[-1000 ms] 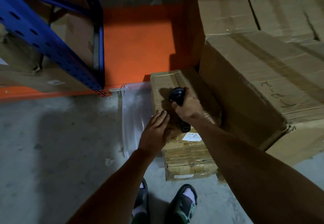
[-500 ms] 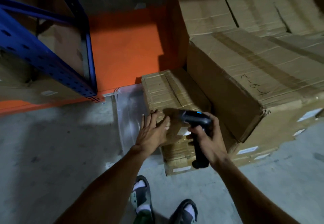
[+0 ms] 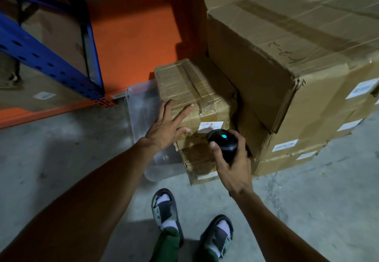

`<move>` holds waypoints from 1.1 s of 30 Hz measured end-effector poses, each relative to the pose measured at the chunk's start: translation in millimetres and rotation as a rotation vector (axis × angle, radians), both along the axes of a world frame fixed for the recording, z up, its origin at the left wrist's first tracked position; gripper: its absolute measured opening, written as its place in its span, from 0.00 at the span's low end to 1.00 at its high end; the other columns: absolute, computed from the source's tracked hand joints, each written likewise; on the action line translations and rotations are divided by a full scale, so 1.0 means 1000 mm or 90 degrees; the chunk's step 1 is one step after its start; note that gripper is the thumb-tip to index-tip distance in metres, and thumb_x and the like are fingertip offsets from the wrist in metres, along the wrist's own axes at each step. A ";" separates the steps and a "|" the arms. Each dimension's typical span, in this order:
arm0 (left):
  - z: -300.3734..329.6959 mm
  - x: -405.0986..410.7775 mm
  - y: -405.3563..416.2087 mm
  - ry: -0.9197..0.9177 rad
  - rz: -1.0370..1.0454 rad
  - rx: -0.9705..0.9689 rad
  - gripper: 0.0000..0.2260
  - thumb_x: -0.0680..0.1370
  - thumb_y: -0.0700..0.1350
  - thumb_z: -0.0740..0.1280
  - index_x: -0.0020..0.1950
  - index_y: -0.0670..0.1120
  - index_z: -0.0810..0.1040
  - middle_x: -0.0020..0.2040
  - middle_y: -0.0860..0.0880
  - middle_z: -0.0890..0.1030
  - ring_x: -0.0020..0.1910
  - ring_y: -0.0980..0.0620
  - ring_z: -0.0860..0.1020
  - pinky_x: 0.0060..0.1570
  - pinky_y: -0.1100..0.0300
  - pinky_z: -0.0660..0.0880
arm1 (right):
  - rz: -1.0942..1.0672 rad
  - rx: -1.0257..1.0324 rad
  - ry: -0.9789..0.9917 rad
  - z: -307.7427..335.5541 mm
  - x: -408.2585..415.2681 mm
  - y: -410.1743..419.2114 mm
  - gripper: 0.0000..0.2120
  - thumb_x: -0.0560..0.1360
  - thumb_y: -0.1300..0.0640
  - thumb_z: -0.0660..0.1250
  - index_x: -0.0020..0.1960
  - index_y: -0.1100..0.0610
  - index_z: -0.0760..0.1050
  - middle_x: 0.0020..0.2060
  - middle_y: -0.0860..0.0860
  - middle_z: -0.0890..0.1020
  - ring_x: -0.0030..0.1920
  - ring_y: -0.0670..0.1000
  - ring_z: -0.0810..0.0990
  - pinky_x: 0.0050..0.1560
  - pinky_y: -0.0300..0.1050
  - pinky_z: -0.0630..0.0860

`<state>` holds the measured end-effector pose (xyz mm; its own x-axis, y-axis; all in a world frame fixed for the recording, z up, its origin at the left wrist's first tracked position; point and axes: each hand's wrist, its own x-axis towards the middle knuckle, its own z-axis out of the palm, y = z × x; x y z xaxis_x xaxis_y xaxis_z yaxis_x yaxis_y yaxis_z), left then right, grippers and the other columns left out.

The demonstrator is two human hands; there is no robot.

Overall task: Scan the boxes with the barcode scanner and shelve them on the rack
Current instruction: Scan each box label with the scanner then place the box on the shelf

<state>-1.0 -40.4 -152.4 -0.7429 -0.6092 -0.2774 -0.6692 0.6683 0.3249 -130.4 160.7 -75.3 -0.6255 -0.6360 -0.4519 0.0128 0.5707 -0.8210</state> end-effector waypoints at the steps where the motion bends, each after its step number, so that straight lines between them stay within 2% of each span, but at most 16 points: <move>1: -0.001 0.000 0.000 0.002 -0.003 -0.010 0.32 0.80 0.62 0.58 0.80 0.62 0.45 0.77 0.38 0.50 0.77 0.38 0.44 0.74 0.41 0.58 | 0.001 0.001 0.002 0.000 0.000 0.001 0.26 0.76 0.40 0.71 0.69 0.35 0.64 0.54 0.30 0.73 0.58 0.43 0.76 0.55 0.28 0.71; 3: -0.003 0.001 0.000 -0.001 -0.002 -0.023 0.32 0.80 0.63 0.57 0.80 0.62 0.45 0.77 0.37 0.51 0.77 0.37 0.45 0.75 0.41 0.56 | 0.000 -0.002 0.011 -0.002 -0.001 0.003 0.26 0.77 0.42 0.72 0.70 0.36 0.64 0.53 0.32 0.74 0.56 0.41 0.75 0.51 0.22 0.69; 5: -0.004 0.001 0.000 -0.006 -0.003 -0.031 0.33 0.80 0.63 0.57 0.80 0.62 0.45 0.77 0.37 0.51 0.77 0.37 0.46 0.75 0.41 0.56 | 0.010 -0.009 0.028 -0.005 -0.003 0.002 0.26 0.77 0.42 0.72 0.71 0.39 0.65 0.53 0.34 0.75 0.56 0.41 0.76 0.52 0.22 0.70; 6: -0.004 0.001 0.000 -0.008 -0.003 -0.031 0.33 0.80 0.63 0.58 0.80 0.62 0.45 0.77 0.37 0.51 0.77 0.37 0.46 0.74 0.41 0.56 | 0.020 -0.013 0.039 -0.007 -0.004 0.001 0.27 0.77 0.42 0.72 0.72 0.40 0.66 0.53 0.34 0.76 0.57 0.42 0.77 0.54 0.25 0.72; 8: -0.003 0.001 0.000 -0.010 0.001 -0.022 0.33 0.80 0.63 0.58 0.79 0.63 0.44 0.77 0.39 0.49 0.78 0.39 0.44 0.74 0.41 0.57 | 0.033 -0.020 0.054 -0.013 -0.007 -0.001 0.27 0.76 0.40 0.72 0.72 0.40 0.65 0.52 0.34 0.77 0.58 0.44 0.79 0.60 0.38 0.78; 10: -0.003 0.001 0.000 -0.009 0.004 -0.020 0.33 0.80 0.63 0.58 0.79 0.64 0.43 0.78 0.39 0.48 0.78 0.40 0.43 0.73 0.42 0.57 | 0.031 -0.025 0.055 -0.018 -0.009 -0.003 0.27 0.75 0.38 0.72 0.70 0.38 0.65 0.54 0.40 0.79 0.60 0.47 0.80 0.64 0.51 0.80; 13: -0.003 0.001 0.000 -0.009 0.005 -0.024 0.33 0.79 0.64 0.58 0.78 0.64 0.42 0.78 0.39 0.49 0.78 0.40 0.43 0.73 0.42 0.57 | 0.042 -0.021 0.065 -0.022 -0.010 -0.002 0.29 0.72 0.35 0.70 0.70 0.38 0.64 0.57 0.45 0.79 0.61 0.51 0.80 0.63 0.57 0.80; 18: -0.004 0.000 0.001 -0.011 0.000 -0.030 0.34 0.79 0.65 0.58 0.79 0.63 0.43 0.77 0.40 0.50 0.78 0.40 0.45 0.73 0.42 0.59 | 0.028 -0.021 0.063 -0.020 -0.011 -0.001 0.28 0.76 0.41 0.72 0.72 0.40 0.64 0.59 0.45 0.77 0.63 0.50 0.78 0.65 0.54 0.79; 21: -0.003 0.000 0.001 -0.012 0.004 -0.031 0.34 0.78 0.65 0.58 0.79 0.64 0.43 0.77 0.40 0.51 0.78 0.39 0.47 0.73 0.41 0.60 | 0.027 -0.021 0.051 -0.017 -0.010 -0.001 0.29 0.74 0.36 0.70 0.71 0.37 0.63 0.61 0.45 0.76 0.65 0.50 0.77 0.66 0.53 0.78; 26: 0.006 -0.010 0.003 -0.072 0.005 -0.058 0.38 0.77 0.66 0.59 0.78 0.64 0.38 0.76 0.36 0.54 0.77 0.35 0.49 0.74 0.35 0.49 | 0.019 -0.013 0.056 -0.015 -0.010 0.002 0.31 0.73 0.33 0.71 0.71 0.36 0.65 0.57 0.41 0.77 0.65 0.49 0.76 0.68 0.52 0.77; 30: 0.010 -0.019 0.008 -0.124 -0.018 -0.153 0.43 0.73 0.70 0.58 0.79 0.60 0.37 0.76 0.34 0.54 0.77 0.31 0.47 0.71 0.29 0.44 | 0.010 -0.018 0.045 -0.013 -0.010 0.002 0.32 0.72 0.34 0.73 0.71 0.36 0.65 0.58 0.42 0.78 0.65 0.50 0.77 0.67 0.49 0.77; 31: 0.012 -0.022 0.008 -0.133 -0.030 -0.170 0.44 0.73 0.71 0.58 0.79 0.58 0.37 0.77 0.34 0.52 0.77 0.32 0.46 0.71 0.28 0.46 | 0.012 -0.017 0.043 -0.013 -0.010 0.002 0.32 0.71 0.34 0.73 0.71 0.37 0.65 0.59 0.43 0.79 0.65 0.50 0.78 0.66 0.48 0.77; 33: 0.014 -0.029 0.006 -0.124 -0.040 -0.149 0.47 0.73 0.71 0.62 0.79 0.58 0.35 0.79 0.35 0.47 0.78 0.32 0.47 0.70 0.29 0.55 | 0.015 -0.014 0.037 -0.014 -0.012 0.003 0.32 0.71 0.35 0.74 0.71 0.37 0.66 0.61 0.46 0.80 0.65 0.49 0.78 0.66 0.47 0.77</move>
<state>-29.6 -34.1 -138.4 -0.7277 -0.6282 -0.2755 -0.6590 0.7517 0.0265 -142.0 163.8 -89.1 -0.6352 -0.6602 -0.4008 -0.0481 0.5518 -0.8326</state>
